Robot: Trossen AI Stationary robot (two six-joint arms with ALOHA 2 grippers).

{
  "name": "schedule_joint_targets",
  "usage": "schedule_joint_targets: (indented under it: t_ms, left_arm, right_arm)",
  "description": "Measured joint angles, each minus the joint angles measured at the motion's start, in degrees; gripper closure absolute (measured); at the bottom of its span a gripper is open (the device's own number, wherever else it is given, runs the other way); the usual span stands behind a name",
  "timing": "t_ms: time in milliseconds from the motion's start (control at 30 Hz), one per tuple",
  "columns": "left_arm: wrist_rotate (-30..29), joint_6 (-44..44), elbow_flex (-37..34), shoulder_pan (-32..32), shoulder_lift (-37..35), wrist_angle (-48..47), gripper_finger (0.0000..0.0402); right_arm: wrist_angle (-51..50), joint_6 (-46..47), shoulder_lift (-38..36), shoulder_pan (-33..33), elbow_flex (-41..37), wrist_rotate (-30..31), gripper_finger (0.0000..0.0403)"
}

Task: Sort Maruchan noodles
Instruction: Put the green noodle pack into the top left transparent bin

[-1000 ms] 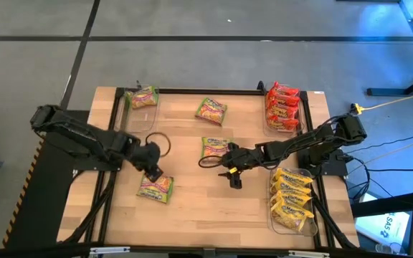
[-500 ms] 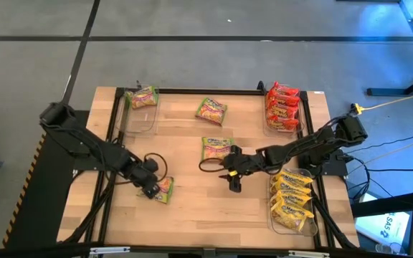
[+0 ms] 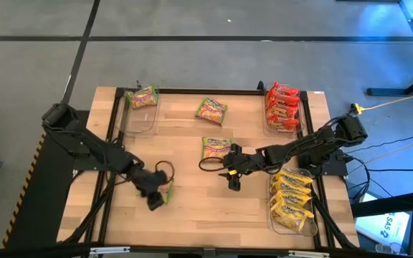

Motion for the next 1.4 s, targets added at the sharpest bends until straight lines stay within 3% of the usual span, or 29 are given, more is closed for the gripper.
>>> schedule_joint_targets:
  t_ms: [133, 233, 400, 500, 700, 900, 1133, 1400]
  left_arm:
    - [3.9, -14.3, 0.0, -5.4, -1.5, -8.7, 0.0266]
    - [6.0, -18.9, 0.1, -9.1, -1.5, -15.7, 0.0266]
    - [-0.6, -11.6, 0.0, -11.8, -1.5, -30.5, 0.0266]
    - [-5.1, -6.0, 0.0, -12.6, -1.5, -32.9, 0.0266]
    - [-10.0, 0.0, 0.0, -12.6, -1.5, -27.4, 0.0266]
    - [-12.0, 0.3, 0.0, -12.7, -1.1, -22.2, 0.0266]
    - [-12.1, 4.5, 0.0, -12.5, 5.1, -14.2, 0.0266]
    - [-12.1, 12.9, 0.0, -9.2, 12.5, 2.4, 0.0266]
  right_arm:
    - [0.0, 0.0, 0.0, 0.0, 0.0, 0.0, 0.0182]
    - [0.1, 0.0, 0.0, 0.0, 0.0, 0.0, 0.0182]
    - [0.4, -1.0, 0.0, 0.0, 0.0, 0.1, 0.0182]
    - [1.0, -1.3, 0.0, 0.0, 0.0, 0.1, 0.0182]
    - [0.9, -1.5, 0.0, 0.0, 0.0, 0.1, 0.0182]
    - [0.9, -2.3, 0.0, 0.0, 0.0, 0.2, 0.0182]
    - [0.9, -2.5, 0.0, 0.0, 0.0, 0.2, 0.0182]
    - [0.9, -2.4, 0.0, 0.0, 0.0, 0.2, 0.0182]
